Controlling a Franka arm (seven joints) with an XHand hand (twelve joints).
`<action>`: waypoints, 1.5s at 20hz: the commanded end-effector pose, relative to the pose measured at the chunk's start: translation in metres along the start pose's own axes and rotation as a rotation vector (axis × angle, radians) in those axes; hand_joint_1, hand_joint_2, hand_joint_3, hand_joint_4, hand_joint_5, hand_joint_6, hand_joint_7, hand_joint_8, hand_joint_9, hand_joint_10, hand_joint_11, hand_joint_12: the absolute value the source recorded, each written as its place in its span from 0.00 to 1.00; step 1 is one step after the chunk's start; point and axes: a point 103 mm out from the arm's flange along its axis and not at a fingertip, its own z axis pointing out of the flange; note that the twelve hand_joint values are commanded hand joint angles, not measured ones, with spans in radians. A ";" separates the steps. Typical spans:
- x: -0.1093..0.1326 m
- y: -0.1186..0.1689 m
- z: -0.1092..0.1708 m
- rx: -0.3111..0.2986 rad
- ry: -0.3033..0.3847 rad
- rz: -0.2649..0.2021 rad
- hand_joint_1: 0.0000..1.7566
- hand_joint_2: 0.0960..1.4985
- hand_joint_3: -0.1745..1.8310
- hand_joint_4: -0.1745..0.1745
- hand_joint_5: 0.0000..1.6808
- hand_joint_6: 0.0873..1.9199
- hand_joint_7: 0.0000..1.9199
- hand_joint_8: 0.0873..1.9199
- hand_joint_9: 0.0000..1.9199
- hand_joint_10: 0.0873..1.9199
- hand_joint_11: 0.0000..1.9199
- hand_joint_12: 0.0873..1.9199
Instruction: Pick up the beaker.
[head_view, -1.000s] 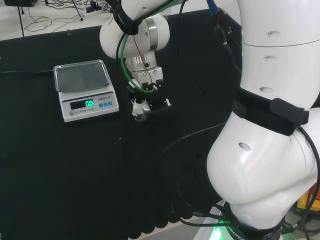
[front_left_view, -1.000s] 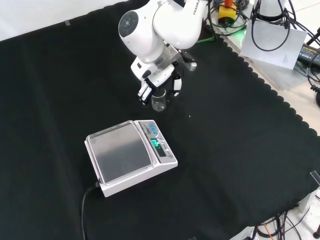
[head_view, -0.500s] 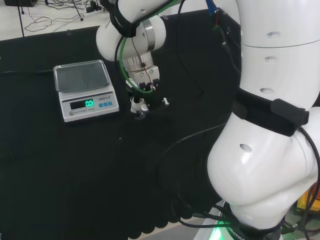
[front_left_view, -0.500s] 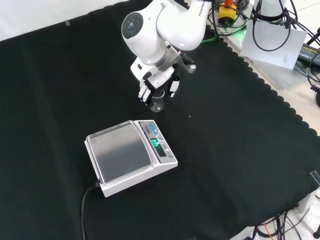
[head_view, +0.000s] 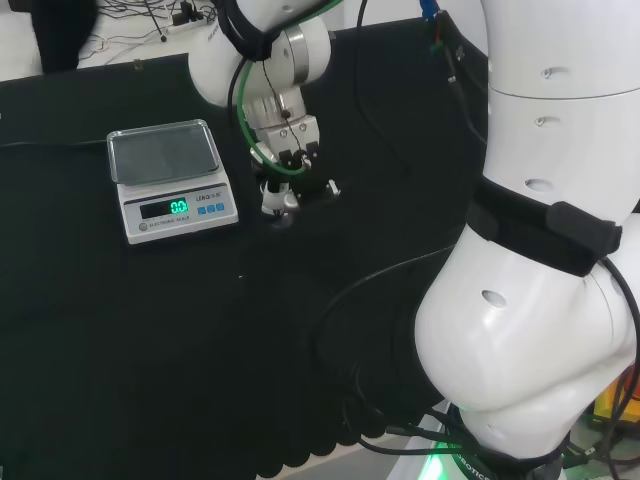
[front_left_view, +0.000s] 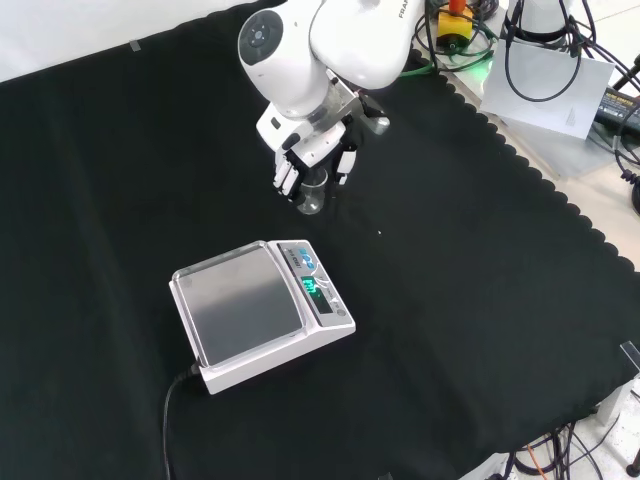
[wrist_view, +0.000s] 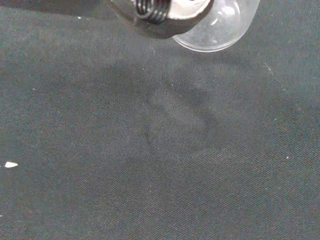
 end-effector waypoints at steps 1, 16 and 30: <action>0.001 -0.011 -0.048 0.065 -0.044 -0.071 0.77 0.79 0.09 0.00 0.45 0.67 0.33 0.72 0.49 0.61 0.49 0.47; 0.012 -0.045 -0.116 -0.008 -0.109 -0.111 0.77 0.78 0.09 0.00 0.46 0.66 0.33 0.71 0.50 0.60 0.49 0.48; 0.006 -0.067 -0.158 -0.063 -0.143 -0.107 0.77 0.78 0.09 0.00 0.47 0.66 0.34 0.70 0.51 0.59 0.50 0.48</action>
